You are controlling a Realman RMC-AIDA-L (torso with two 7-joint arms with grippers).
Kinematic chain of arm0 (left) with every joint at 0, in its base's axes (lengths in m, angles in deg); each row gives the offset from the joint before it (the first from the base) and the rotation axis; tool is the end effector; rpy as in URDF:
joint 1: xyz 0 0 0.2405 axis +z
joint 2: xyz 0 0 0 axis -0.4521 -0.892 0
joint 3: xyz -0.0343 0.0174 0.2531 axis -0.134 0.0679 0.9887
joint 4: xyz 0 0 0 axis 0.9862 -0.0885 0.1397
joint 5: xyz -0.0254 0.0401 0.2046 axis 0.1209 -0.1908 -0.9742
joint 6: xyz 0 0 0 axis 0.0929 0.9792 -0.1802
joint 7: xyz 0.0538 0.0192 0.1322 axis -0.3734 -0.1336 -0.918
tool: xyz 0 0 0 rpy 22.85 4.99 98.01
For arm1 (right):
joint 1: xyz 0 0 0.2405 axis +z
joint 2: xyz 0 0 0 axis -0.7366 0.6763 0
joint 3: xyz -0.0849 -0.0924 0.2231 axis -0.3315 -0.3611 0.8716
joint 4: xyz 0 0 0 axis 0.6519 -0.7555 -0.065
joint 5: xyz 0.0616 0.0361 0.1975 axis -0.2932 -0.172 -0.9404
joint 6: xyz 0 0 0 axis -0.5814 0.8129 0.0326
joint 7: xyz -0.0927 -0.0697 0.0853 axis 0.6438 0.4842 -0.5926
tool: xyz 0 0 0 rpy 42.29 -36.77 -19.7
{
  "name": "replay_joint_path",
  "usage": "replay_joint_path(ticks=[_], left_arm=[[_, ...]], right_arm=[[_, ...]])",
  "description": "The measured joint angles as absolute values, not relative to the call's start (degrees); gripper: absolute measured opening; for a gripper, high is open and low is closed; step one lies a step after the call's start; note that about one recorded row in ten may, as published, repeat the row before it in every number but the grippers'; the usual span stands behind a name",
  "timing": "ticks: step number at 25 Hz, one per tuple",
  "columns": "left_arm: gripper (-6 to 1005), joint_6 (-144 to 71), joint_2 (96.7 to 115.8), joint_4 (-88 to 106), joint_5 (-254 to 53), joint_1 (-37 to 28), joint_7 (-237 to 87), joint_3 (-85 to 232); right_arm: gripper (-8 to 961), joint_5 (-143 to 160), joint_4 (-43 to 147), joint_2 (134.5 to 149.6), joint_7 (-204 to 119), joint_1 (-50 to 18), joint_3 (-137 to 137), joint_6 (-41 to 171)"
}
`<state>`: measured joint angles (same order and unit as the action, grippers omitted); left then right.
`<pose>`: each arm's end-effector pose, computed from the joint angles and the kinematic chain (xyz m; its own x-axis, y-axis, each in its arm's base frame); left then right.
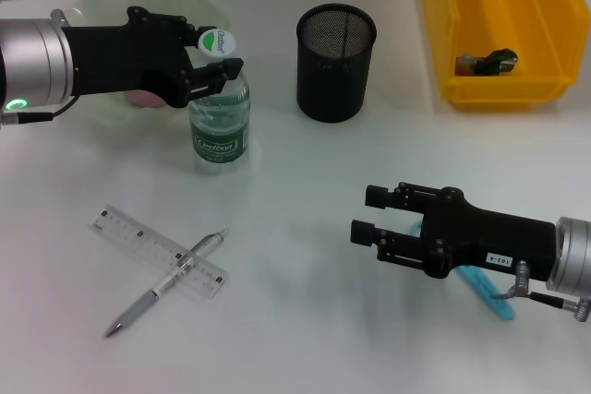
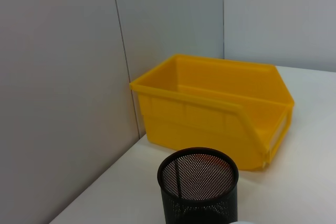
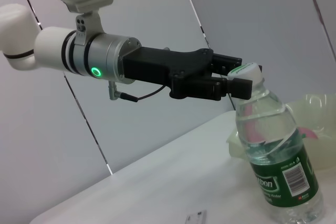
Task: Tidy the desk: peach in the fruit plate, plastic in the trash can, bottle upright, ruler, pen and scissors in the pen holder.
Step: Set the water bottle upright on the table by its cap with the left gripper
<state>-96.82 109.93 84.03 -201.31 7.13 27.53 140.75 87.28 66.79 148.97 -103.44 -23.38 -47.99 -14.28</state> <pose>-0.1913 0.3575 0.0283 0.9439 0.1779 0.2783 0.2930 -0.8398 -0.4570 0.2762 0.2668 -0.0618 0.6497 -0.3927 -0.6510 -0.5181 -0.8553 -0.0011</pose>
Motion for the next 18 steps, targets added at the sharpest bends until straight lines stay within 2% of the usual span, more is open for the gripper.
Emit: replay_joint_path(ticks=[18], left_arm=[[461,-96.95,109.84,83.40,-201.19,6.44,27.54,140.95]], right_arm=[[624,87.28,66.77,148.92,-103.40,-23.30,-47.68,-14.28]])
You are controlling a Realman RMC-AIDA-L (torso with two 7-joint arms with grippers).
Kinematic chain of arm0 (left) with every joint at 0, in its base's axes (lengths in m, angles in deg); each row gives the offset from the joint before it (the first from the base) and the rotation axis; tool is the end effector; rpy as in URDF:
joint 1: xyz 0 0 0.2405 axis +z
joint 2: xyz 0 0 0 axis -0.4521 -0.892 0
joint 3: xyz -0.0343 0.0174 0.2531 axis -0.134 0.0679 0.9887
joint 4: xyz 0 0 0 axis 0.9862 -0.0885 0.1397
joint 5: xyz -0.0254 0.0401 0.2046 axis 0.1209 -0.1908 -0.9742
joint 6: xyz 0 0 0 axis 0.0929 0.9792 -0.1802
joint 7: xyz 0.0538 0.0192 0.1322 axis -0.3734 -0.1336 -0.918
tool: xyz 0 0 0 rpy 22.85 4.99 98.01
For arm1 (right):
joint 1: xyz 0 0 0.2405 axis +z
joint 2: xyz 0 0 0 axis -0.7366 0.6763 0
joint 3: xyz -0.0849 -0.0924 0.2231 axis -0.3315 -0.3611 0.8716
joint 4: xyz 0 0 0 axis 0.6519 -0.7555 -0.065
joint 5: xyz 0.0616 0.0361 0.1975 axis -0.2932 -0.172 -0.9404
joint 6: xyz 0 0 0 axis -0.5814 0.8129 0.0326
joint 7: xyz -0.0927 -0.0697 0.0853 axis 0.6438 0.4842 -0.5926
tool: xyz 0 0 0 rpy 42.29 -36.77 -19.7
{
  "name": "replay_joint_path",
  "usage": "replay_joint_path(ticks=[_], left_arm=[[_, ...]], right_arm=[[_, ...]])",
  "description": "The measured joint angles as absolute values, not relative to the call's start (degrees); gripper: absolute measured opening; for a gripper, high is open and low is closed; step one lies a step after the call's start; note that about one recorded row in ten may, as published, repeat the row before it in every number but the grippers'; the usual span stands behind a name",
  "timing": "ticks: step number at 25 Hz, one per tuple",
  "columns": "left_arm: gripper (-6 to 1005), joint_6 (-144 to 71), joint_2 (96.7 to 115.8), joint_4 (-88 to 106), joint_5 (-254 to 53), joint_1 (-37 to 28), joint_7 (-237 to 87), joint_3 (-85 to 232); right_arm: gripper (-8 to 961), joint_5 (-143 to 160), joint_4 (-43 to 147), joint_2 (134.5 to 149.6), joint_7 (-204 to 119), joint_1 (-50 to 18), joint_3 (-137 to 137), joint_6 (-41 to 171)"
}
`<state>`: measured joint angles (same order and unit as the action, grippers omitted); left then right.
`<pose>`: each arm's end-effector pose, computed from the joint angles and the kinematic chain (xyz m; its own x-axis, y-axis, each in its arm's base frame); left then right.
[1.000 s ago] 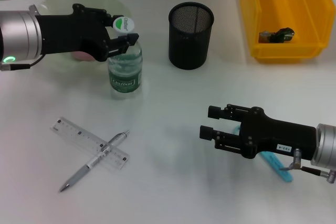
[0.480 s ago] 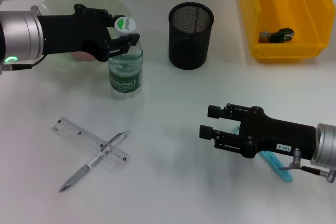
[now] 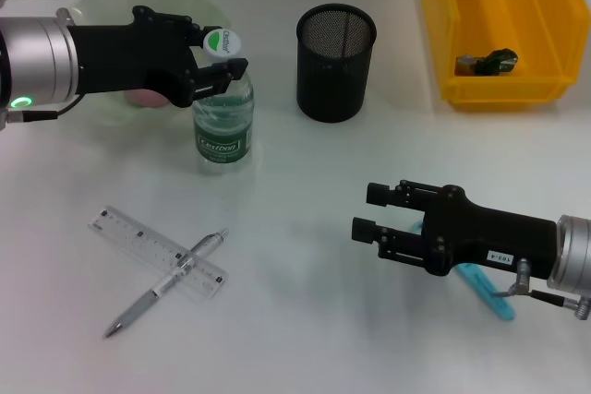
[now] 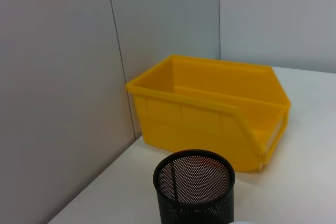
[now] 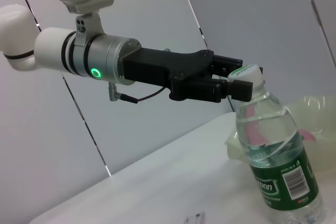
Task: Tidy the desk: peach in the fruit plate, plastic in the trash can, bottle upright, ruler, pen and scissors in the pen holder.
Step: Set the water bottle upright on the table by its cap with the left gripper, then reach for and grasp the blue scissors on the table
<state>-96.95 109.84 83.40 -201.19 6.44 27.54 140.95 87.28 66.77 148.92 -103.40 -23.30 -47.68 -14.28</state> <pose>-0.1891 0.3590 0.0263 0.9445 0.1761 0.2773 0.2892 -0.8460 -0.4480 0.2762 0.2678 -0.0609 0.6486 -0.3902 -0.6535 -0.5190 -0.8548 -0.0047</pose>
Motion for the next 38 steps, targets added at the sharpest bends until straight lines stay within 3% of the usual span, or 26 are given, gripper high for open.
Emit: replay_joint_path(ticks=[21,27,33,38], left_arm=[[474,-96.11,109.89,83.29,-200.73,6.26,28.29,139.81],[668,-95.56,109.93,83.37,-199.02,6.23,27.90,139.40],[797,-95.48,109.88,83.33,-195.27,6.85,26.55,137.71],[797,-99.89,109.79,81.81,-185.57,9.04,22.32,135.80]], right_arm=[[624,87.28,66.78,148.88,-103.40,-22.51,-47.83,-13.67],[624,87.28,66.75,148.88,-103.40,-22.47,-47.71,-13.65],[624,87.28,66.69,148.88,-103.40,-22.56,-47.74,-13.56],[624,87.28,66.68,148.88,-103.40,-22.68,-47.73,-13.83]])
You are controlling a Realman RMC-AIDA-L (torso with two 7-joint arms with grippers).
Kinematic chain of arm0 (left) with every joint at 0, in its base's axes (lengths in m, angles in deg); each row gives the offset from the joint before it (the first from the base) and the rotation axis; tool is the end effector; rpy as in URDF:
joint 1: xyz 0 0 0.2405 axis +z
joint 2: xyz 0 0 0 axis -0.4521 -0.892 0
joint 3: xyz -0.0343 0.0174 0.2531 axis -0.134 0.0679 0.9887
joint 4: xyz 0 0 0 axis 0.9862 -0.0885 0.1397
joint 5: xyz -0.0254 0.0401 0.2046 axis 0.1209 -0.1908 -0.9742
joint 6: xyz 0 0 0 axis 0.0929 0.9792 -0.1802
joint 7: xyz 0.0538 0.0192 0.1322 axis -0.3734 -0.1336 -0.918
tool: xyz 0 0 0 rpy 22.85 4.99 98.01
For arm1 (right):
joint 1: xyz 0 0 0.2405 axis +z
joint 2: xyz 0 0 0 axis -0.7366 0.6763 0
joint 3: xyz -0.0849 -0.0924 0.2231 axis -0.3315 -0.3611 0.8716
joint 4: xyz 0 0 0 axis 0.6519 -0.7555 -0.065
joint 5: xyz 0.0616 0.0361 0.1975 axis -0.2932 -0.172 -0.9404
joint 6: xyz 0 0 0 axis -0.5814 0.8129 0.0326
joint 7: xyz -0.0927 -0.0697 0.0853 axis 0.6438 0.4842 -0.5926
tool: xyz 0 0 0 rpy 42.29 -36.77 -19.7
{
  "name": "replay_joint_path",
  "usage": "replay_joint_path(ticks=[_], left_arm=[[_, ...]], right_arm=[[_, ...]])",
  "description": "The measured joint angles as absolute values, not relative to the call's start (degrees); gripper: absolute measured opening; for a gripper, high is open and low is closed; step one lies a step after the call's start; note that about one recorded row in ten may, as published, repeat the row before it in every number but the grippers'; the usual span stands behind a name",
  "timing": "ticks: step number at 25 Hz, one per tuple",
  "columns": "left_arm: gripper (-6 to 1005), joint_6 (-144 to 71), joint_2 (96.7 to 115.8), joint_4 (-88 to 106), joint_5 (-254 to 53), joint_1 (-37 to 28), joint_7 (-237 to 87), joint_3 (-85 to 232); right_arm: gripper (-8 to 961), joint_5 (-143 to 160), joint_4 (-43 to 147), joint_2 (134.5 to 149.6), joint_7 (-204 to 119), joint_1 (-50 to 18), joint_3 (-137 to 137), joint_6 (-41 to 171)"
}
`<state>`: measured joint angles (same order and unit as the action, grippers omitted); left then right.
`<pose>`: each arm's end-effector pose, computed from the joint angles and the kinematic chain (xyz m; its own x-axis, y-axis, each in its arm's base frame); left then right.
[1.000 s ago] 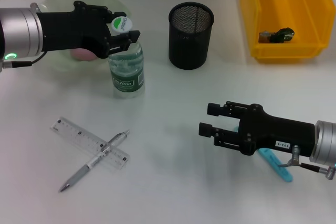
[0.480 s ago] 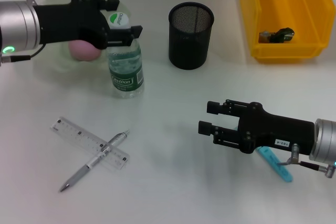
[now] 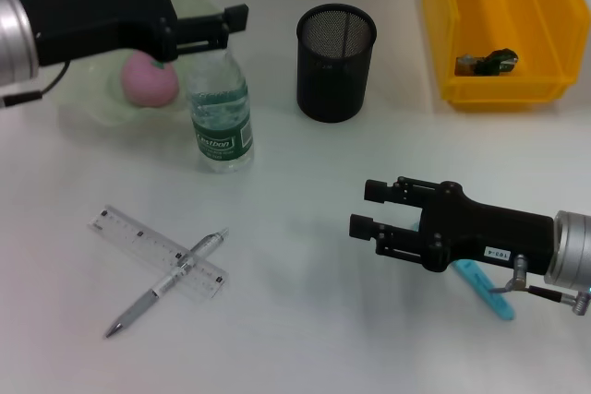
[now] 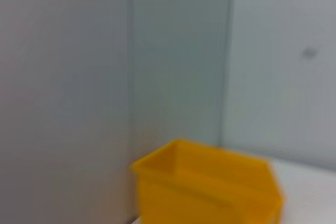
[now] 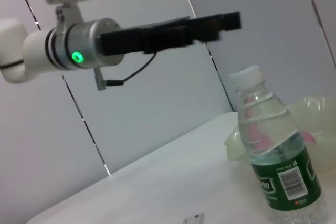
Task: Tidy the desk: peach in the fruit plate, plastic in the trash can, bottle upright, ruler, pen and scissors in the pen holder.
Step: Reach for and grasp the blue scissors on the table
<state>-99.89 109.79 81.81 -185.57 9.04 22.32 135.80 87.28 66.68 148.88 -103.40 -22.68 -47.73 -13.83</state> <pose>-0.1853 0.3507 0.0519 0.8493 0.1312 0.5114 0.3743 -0.8328 -0.4079 0.2744 0.2712 -0.0613 0.6547 -0.3857 -0.6501 -0.5142 -0.8576 -0.0091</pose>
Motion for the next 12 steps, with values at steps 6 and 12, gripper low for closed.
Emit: replay_joint_path(ticks=[6,12], left_arm=[[797,-117.51,109.61,70.04,-174.83,9.71,9.69,129.22],[797,-134.10,107.35,58.51,-178.82,7.03,3.79,126.38]], right_arm=[[624,87.28,66.56,148.88,-102.16,-23.15,-47.75,-14.14],[624,87.28,66.60,148.71,-102.01,-23.23,-47.73,-16.25]])
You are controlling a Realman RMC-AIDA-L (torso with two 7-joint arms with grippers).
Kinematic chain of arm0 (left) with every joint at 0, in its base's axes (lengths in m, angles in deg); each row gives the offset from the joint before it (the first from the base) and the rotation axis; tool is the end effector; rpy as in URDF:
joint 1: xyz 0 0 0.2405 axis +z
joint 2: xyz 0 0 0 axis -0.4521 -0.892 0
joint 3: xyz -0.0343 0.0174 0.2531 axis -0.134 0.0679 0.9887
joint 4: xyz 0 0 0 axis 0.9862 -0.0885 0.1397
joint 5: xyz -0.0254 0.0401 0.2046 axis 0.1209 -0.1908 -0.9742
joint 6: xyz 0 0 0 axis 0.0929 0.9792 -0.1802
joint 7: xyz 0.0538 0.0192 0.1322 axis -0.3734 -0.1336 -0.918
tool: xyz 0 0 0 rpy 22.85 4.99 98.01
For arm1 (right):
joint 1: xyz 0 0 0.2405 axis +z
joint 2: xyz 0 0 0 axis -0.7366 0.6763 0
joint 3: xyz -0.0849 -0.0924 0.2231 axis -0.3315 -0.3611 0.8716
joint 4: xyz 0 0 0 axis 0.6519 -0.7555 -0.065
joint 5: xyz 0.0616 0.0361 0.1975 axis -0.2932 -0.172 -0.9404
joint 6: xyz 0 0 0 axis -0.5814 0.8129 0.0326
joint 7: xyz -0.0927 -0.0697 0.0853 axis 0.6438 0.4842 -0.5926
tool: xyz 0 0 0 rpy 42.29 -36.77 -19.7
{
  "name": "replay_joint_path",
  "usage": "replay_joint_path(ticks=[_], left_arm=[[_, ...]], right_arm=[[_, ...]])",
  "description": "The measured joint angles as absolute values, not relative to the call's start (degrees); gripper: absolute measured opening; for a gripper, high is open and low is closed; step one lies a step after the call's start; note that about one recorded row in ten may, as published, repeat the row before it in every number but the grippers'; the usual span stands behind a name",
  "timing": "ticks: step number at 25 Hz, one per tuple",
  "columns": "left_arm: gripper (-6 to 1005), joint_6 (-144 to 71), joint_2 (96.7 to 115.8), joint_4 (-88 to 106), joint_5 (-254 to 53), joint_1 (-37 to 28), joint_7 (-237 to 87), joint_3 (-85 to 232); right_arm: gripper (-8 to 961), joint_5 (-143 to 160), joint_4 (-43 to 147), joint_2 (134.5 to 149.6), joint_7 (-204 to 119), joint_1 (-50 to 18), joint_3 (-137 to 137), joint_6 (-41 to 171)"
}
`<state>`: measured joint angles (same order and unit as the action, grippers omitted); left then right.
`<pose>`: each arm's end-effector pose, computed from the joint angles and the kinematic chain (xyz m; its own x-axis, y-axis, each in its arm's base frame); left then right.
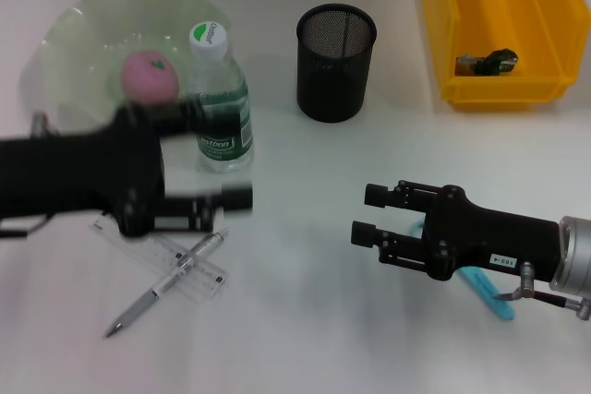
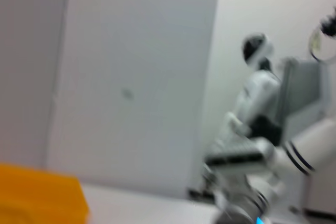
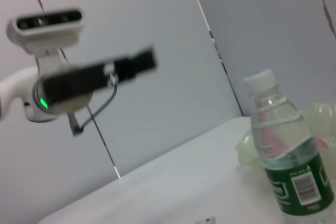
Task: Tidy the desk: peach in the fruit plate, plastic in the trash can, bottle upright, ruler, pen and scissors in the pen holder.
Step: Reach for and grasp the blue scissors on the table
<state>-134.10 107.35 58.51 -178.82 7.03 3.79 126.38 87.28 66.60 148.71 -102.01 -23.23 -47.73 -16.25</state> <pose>-0.2246 0.2810 0.0396 0.7499 0.1303 0.6486 0.1854 -0.9825 -0.0170 0.2734 0.2651 -0.0586 0.6535 -0.3650 -0.6631 -0.4862 -0.8739 0.0019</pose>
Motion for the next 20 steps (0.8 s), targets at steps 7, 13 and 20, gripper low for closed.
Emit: replay_joint_path(ticks=[7,13,20], left_arm=[[797,-134.55,106.82,52.63,-191.66,4.10,5.83,125.55],[797,-133.30,107.17,52.33,-192.25,4.32,5.49,125.07],[797,-131.65,107.52,51.73,-192.36,4.58,5.45,124.56]], right_arm=[[624,87.51,67.39,148.49,-102.36,-23.31,-47.86,-17.46],[623,87.71,71.36,148.20,-107.69,-23.88,-47.87,-18.65],[621,94.11,87.56,147.69,-131.21,-23.67,-46.68,-19.36]])
